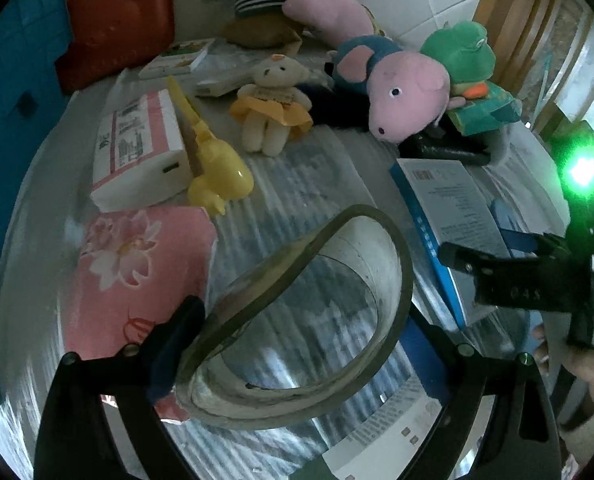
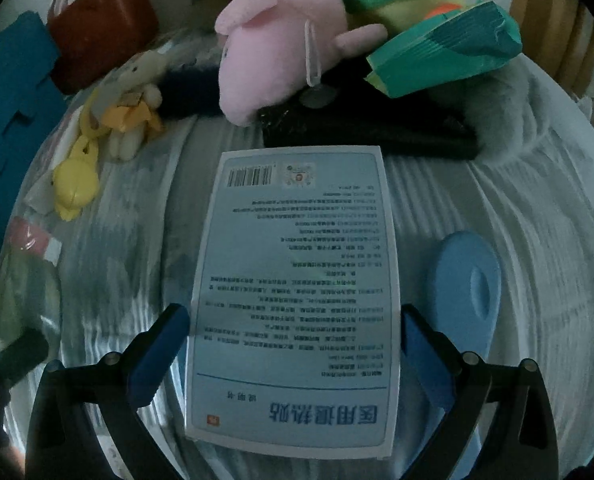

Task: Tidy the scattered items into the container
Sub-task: 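Grasp the yellow plastic clip toy with the right tool while the left tool holds the visor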

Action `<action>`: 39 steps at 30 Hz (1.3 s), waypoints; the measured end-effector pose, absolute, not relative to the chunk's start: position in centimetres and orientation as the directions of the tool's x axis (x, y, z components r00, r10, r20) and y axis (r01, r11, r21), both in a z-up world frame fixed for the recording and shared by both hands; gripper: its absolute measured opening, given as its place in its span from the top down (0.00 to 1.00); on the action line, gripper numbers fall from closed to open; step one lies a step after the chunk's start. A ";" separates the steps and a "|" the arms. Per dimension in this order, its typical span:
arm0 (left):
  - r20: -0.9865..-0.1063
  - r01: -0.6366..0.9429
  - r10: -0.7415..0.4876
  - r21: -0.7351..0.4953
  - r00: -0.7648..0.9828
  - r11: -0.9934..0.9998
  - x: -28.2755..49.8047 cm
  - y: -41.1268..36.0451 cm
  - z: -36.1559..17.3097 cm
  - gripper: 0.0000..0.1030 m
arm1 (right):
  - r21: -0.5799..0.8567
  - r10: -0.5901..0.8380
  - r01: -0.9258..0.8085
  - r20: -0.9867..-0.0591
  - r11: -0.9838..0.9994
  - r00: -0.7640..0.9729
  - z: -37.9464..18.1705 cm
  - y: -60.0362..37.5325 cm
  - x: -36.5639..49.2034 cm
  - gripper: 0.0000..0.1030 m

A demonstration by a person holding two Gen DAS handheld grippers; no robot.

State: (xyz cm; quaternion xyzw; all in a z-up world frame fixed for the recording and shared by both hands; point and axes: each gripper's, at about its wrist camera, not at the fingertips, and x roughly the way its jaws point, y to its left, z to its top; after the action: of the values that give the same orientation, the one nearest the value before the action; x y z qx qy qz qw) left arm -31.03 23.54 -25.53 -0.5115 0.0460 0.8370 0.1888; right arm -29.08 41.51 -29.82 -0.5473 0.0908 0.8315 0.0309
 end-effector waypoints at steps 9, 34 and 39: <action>-0.860 -0.344 0.281 -0.133 -0.425 -0.929 -31.0 23.0 -24.9 0.08 | 0.381 -0.220 -0.261 -0.845 -0.887 -0.487 -28.3 46.1 -26.4 0.00; -0.838 0.052 0.036 -0.077 -0.544 -0.996 -29.9 6.5 -22.7 0.08 | 0.213 -0.285 0.220 -0.879 -0.952 -0.382 -25.8 25.5 -42.1 0.48; -0.846 0.054 0.055 -0.098 -0.530 -0.994 -31.2 6.2 -23.9 0.08 | 0.167 -0.228 0.218 -0.928 -0.962 -0.296 -28.6 24.0 -44.8 0.64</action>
State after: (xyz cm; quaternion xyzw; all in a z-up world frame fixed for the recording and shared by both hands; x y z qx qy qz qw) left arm -31.21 6.24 -23.93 -0.4850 -0.0559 0.8727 0.0003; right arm -44.84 23.96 -28.64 -0.5769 0.0043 0.8050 -0.1384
